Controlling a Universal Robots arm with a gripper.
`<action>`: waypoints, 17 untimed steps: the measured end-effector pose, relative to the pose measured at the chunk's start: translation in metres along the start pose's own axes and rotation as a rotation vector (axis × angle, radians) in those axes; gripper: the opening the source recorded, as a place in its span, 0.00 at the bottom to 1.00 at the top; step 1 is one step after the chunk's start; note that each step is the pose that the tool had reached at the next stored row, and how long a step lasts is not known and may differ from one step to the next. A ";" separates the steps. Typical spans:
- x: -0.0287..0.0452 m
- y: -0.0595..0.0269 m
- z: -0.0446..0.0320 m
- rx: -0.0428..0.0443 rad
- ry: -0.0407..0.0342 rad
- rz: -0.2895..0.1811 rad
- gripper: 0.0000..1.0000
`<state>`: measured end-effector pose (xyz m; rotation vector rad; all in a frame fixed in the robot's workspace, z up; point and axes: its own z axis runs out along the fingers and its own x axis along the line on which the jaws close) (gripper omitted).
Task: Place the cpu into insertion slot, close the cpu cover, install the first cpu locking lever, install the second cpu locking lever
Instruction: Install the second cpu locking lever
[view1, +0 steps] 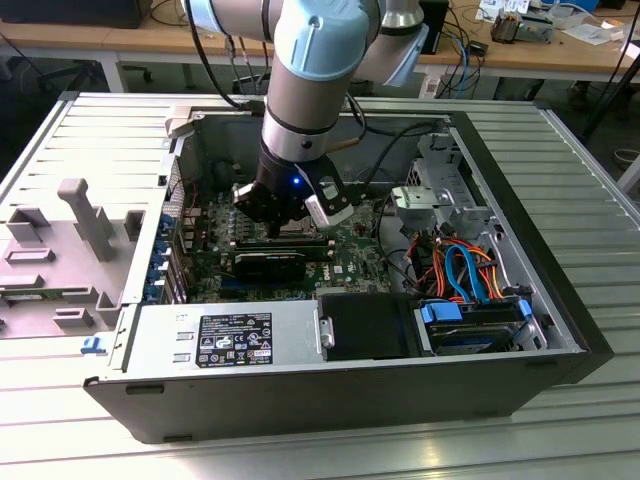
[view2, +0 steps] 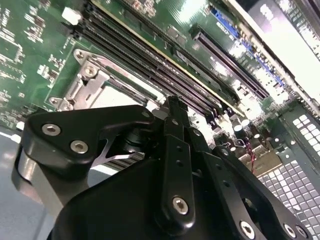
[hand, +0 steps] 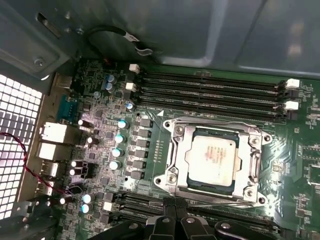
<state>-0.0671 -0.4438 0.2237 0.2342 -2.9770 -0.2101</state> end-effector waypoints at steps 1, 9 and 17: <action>0.0004 -0.0008 0.0004 -0.0023 -0.0003 0.000 0.11; 0.0051 -0.0018 0.0096 -0.0182 -0.0028 -0.003 0.11; 0.0110 -0.0017 0.0160 -0.0342 -0.0051 -0.006 0.11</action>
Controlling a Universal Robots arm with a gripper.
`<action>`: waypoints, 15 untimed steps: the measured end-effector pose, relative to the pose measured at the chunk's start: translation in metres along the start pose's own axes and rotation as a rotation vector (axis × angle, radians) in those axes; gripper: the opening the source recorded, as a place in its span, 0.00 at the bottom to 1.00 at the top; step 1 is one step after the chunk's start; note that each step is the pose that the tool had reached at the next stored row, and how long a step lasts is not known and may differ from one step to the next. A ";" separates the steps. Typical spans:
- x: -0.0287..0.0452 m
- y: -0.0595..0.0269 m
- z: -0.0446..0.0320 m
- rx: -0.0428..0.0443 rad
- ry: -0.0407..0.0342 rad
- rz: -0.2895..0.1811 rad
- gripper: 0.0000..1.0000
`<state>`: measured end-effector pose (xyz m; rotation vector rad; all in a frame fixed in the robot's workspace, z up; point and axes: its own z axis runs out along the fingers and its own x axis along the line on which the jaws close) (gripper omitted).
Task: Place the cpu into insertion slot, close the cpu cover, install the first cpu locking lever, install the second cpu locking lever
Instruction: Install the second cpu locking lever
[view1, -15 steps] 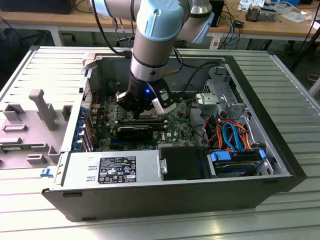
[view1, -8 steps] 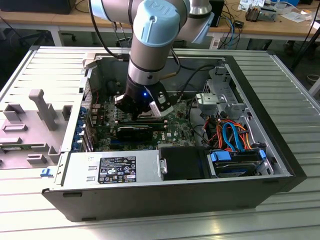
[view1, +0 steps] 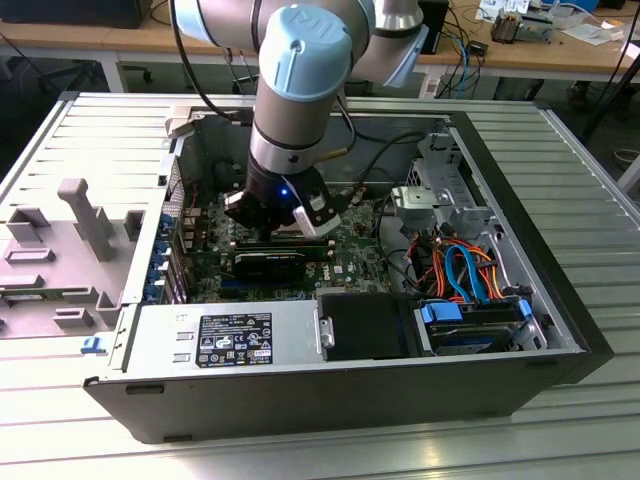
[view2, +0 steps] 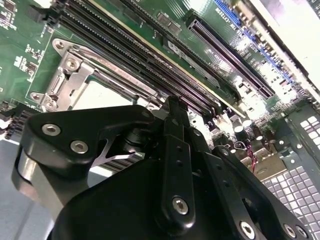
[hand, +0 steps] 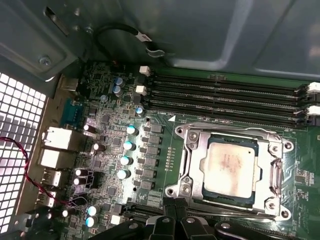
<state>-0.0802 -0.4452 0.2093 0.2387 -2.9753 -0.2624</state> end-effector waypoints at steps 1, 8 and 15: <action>0.0005 -0.0001 0.0006 -0.0011 -0.0001 0.000 0.11; 0.0021 -0.0006 0.0053 -0.0062 -0.0008 -0.001 0.11; 0.0029 -0.0006 0.0069 -0.0158 -0.0022 -0.002 0.11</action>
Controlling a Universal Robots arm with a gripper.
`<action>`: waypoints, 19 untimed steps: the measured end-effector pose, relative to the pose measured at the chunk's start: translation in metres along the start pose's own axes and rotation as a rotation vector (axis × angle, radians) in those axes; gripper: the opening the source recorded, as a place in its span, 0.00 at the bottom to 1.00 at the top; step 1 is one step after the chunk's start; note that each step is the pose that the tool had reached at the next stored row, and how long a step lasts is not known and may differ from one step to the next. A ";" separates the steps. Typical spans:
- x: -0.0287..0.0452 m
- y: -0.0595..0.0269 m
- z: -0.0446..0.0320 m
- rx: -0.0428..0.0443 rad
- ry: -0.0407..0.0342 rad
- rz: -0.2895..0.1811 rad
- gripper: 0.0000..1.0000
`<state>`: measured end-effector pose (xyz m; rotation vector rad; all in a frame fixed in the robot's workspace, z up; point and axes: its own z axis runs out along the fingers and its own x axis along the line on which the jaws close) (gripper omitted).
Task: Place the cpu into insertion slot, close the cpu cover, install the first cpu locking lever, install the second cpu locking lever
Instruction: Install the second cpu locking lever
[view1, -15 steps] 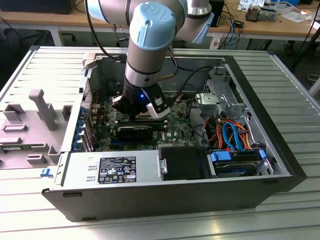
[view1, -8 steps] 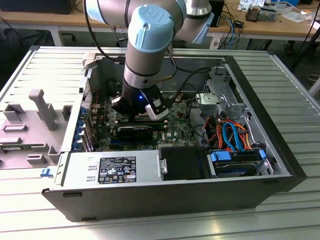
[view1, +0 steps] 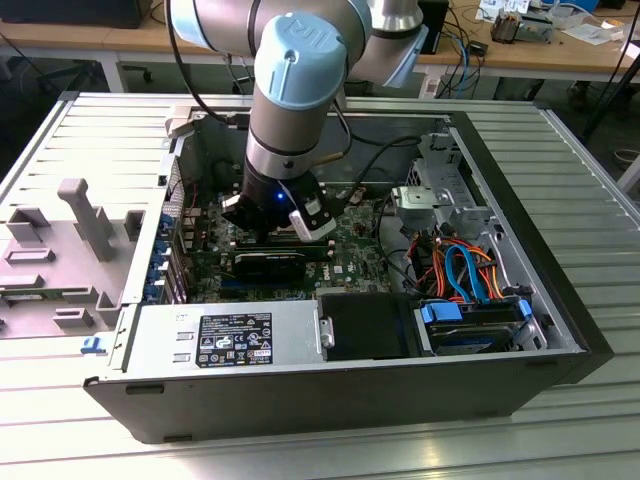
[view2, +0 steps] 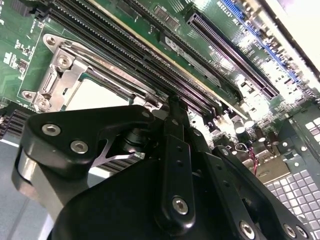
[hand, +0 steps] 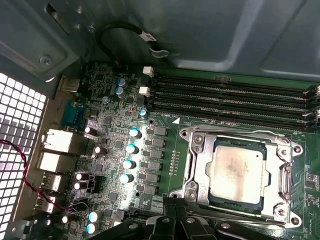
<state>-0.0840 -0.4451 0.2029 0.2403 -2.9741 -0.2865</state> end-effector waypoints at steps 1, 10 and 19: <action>0.0000 0.0001 0.0002 -0.0016 -0.0002 0.000 0.11; -0.0009 0.0017 0.0038 -0.0038 -0.0004 -0.001 0.11; -0.0010 0.0019 0.0054 0.0081 -0.0010 0.001 0.11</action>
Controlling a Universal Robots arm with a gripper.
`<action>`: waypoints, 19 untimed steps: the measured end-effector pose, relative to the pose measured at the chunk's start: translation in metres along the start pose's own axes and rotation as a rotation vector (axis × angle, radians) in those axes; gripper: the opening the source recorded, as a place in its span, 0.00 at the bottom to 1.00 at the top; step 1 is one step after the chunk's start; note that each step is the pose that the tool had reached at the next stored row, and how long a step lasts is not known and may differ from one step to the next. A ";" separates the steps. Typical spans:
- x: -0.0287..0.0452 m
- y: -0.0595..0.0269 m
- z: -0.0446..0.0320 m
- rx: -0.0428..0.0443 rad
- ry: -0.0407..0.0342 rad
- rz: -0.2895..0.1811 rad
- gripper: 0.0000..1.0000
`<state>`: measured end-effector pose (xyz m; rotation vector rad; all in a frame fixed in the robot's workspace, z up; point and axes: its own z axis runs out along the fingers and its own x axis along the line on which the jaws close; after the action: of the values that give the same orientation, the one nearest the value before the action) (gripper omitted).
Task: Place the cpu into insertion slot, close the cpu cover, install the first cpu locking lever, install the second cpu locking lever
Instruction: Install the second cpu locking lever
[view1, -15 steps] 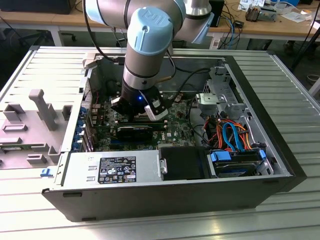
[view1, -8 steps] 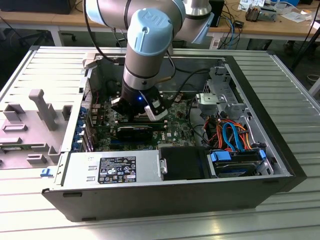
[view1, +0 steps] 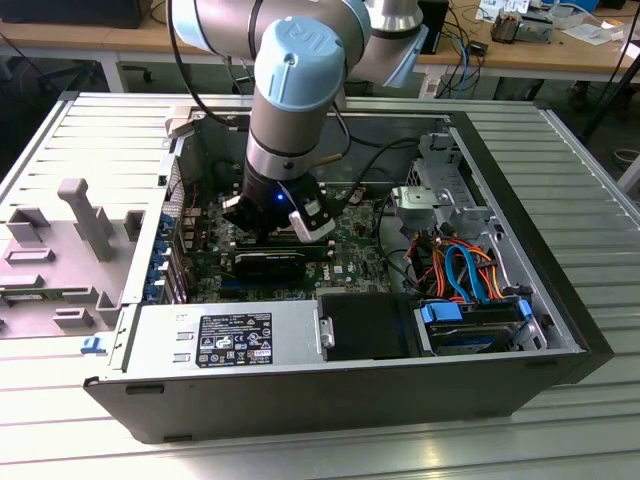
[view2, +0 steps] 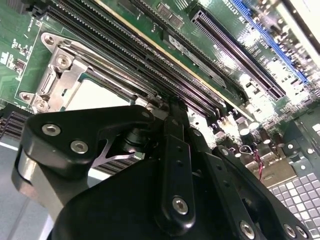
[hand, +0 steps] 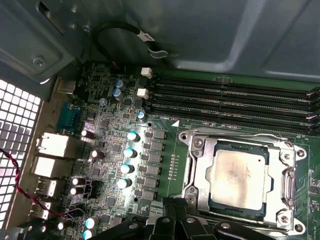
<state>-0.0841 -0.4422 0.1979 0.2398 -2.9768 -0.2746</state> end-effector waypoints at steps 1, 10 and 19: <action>0.0002 0.0005 -0.0021 0.0007 -0.0012 0.000 0.11; -0.0130 0.0040 -0.0131 -0.0015 0.0146 0.003 0.11; -0.0427 0.0345 -0.0057 -0.0051 0.0322 0.006 0.11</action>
<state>-0.0465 -0.4023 0.2046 0.2332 -2.9442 -0.2751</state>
